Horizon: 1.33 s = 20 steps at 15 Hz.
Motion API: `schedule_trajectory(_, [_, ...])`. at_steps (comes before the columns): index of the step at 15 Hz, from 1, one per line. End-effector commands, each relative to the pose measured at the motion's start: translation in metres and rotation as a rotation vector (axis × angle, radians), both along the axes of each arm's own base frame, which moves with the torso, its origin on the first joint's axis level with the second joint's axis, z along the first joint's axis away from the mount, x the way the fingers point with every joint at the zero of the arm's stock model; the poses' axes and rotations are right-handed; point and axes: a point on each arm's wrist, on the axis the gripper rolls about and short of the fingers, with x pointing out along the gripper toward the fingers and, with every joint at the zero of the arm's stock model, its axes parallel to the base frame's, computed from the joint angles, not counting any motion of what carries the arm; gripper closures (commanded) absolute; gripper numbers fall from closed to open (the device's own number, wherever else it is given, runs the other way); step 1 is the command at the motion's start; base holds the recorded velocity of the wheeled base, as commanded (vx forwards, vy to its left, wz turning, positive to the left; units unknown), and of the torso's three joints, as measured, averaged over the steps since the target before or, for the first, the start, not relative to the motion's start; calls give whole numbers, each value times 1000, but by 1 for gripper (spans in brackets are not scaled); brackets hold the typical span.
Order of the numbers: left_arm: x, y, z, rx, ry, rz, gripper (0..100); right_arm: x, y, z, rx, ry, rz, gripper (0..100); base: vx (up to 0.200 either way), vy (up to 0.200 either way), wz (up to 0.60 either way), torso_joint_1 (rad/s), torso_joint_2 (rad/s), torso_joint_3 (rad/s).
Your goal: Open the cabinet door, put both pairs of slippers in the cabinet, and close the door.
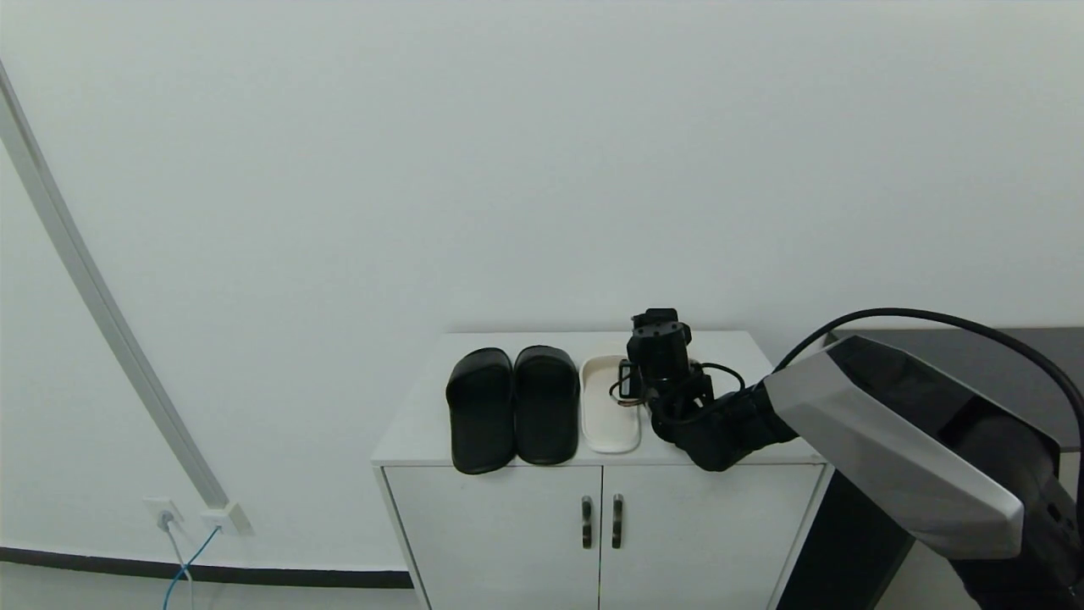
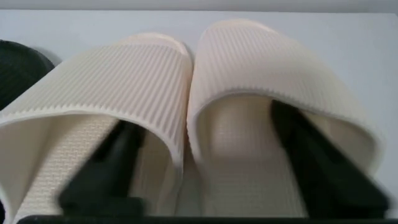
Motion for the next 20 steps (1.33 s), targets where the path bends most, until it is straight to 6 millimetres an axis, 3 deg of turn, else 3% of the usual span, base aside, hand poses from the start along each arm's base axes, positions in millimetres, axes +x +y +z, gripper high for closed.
schedule_trajectory(1, [0,0,0,0,0,0,100,0,-1,1,1,-3,-2,100,0,0,0,0,0,0])
schedule_trajectory(6, [0,0,0,0,0,0,100,-3,-2,7,8,-7,-2,100,0,0,0,0,0,0])
schedule_trajectory(9, [0,0,0,0,0,0,100,-19,-9,33,20,-24,7,100,0,0,0,0,0,0])
schedule_trajectory(13, [0,0,0,0,2,0,100,-77,-31,77,39,-31,146,100,0,0,0,0,0,0])
schedule_trajectory(15, [0,0,0,-1,0,0,100,-122,-45,95,68,-20,299,100,0,0,0,0,0,0])
schedule_trajectory(17, [0,0,0,0,2,0,100,-155,-61,101,64,-15,434,100,0,0,0,0,0,0])
schedule_trajectory(20, [0,0,0,0,0,0,100,-184,-79,94,62,-38,638,100,0,0,0,0,0,0])
